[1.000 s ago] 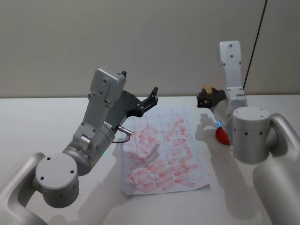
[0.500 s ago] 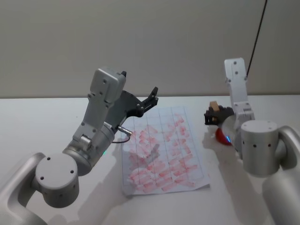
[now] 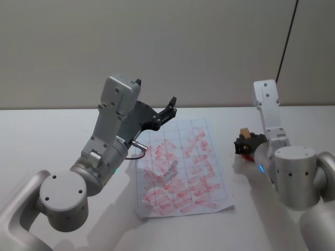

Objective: Use the one hand to pick up the stamp and affix it onto the A4 paper.

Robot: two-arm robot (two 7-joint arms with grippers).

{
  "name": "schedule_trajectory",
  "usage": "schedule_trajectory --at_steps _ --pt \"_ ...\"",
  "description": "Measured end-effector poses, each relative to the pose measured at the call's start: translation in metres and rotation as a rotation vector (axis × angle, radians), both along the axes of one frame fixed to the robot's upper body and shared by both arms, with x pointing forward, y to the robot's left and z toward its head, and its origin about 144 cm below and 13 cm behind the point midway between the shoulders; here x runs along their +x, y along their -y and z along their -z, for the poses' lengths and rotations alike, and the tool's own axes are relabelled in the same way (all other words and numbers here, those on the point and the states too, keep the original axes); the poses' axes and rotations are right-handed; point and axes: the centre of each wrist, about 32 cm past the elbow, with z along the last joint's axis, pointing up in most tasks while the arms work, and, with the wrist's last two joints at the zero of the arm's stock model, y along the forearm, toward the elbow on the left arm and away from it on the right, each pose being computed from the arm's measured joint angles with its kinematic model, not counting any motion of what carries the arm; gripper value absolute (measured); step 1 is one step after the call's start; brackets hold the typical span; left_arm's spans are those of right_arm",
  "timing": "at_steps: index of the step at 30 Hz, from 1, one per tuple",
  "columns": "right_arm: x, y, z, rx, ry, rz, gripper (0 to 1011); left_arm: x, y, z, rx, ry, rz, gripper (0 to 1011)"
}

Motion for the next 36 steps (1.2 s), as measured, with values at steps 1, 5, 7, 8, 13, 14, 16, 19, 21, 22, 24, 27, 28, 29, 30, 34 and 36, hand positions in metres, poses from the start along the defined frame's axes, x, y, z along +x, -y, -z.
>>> schedule_trajectory --at_steps 1,5,7,8,13,14,16,19,21,22,24,27,28,29,30,34,36 --pt "-0.001 0.001 0.001 -0.003 -0.004 0.002 217 0.0 0.0 0.0 0.0 0.0 0.0 1001" --pt "-0.004 0.004 0.003 -0.008 -0.013 0.008 217 0.0 0.0 0.0 0.0 0.0 0.0 1002" --pt "-0.005 0.005 0.003 -0.011 -0.016 0.012 217 0.0 0.0 0.0 0.0 0.0 0.0 1001" --pt "-0.005 0.006 0.004 -0.012 -0.017 0.014 217 0.0 0.0 0.0 0.0 0.0 0.0 1001" --pt "-0.006 0.009 0.005 -0.015 -0.021 0.023 216 0.0 0.0 0.0 0.0 0.0 0.0 1001" --pt "-0.006 0.009 0.005 -0.015 -0.02 0.024 217 0.0 0.0 0.0 0.0 0.0 0.0 1001" --pt "-0.005 0.01 0.006 -0.015 -0.02 0.027 217 0.0 0.0 0.0 0.0 0.0 0.0 1001" --pt "-0.005 0.011 0.008 -0.014 -0.019 0.03 266 0.0 0.0 0.0 0.0 0.0 0.0 1001" --pt "-0.004 0.012 0.008 -0.013 -0.017 0.031 305 0.0 0.0 0.0 0.0 0.0 0.0 1001" --pt "-0.004 0.012 0.009 -0.011 -0.014 0.032 345 0.0 0.0 0.0 0.0 0.0 0.0 1002" --pt "-0.003 0.012 0.009 -0.008 -0.01 0.032 408 0.0 0.0 0.0 0.0 0.0 0.0 1001" --pt "-0.002 0.013 0.009 -0.002 -0.001 0.032 482 0.0 0.0 0.0 0.0 0.0 0.0 1001" --pt "-0.002 0.013 0.009 -0.001 0.002 0.032 531 0.0 0.0 0.0 0.0 0.0 0.0 1001" --pt "-0.002 0.013 0.009 0.003 0.009 0.032 568 0.0 0.0 0.0 0.0 0.0 0.0 1001" --pt "-0.002 0.013 0.009 0.004 0.011 0.032 611 0.0 0.0 0.0 0.0 0.0 0.0 1002" --pt "-0.002 0.014 0.007 0.014 0.036 0.032 732 0.0 0.0 0.0 0.0 0.0 0.0 1001" --pt "-0.003 0.015 0.006 0.02 0.057 0.032 785 0.0 0.0 0.0 0.0 0.0 0.0 1001"
